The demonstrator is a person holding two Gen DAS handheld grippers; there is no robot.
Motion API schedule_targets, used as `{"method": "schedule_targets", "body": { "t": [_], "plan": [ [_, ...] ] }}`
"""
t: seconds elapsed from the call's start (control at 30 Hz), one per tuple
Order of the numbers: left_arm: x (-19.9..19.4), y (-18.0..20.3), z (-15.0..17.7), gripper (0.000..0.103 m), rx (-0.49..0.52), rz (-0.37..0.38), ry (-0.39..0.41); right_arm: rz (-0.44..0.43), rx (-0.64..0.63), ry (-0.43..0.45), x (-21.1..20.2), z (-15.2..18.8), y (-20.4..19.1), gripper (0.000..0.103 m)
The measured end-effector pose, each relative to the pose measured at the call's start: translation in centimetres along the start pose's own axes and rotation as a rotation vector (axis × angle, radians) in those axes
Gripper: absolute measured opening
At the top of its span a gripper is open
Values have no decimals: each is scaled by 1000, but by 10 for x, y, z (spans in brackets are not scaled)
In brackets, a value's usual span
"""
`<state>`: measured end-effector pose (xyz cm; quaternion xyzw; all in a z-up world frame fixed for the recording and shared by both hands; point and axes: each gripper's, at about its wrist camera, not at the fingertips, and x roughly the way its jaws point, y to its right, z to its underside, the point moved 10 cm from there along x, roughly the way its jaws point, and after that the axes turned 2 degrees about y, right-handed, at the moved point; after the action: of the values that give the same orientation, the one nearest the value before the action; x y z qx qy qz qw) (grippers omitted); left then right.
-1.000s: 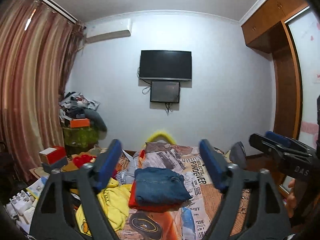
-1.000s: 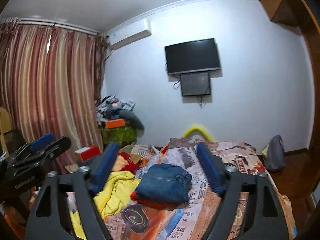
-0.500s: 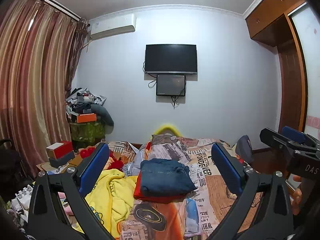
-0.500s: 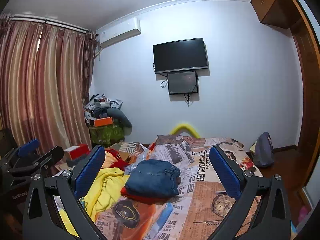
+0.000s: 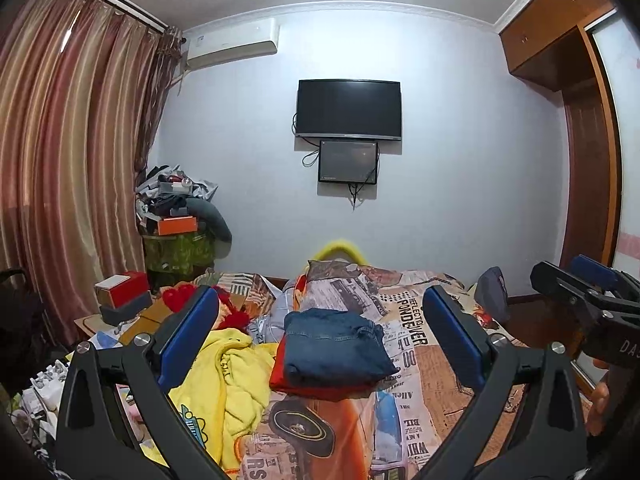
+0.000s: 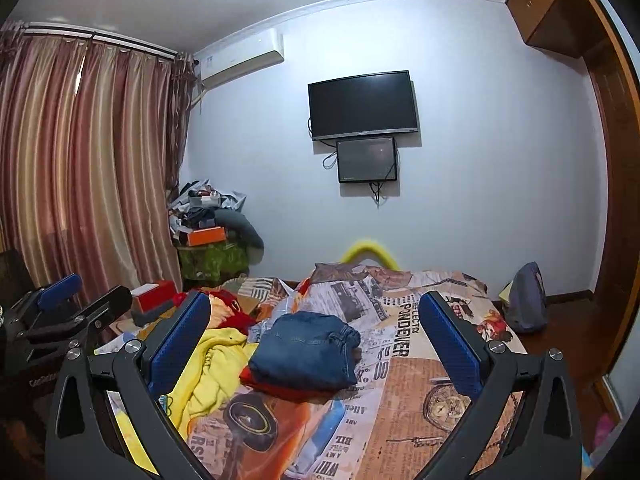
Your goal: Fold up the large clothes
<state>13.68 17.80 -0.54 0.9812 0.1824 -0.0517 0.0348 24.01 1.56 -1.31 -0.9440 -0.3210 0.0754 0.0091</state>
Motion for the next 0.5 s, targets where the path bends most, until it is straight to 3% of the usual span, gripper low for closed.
{"method": "schedule_targets", "body": {
  "t": [0.5],
  "plan": [
    [5, -2, 5, 103, -9, -2, -13, 2, -7, -16, -1, 1, 3, 103]
  ]
}}
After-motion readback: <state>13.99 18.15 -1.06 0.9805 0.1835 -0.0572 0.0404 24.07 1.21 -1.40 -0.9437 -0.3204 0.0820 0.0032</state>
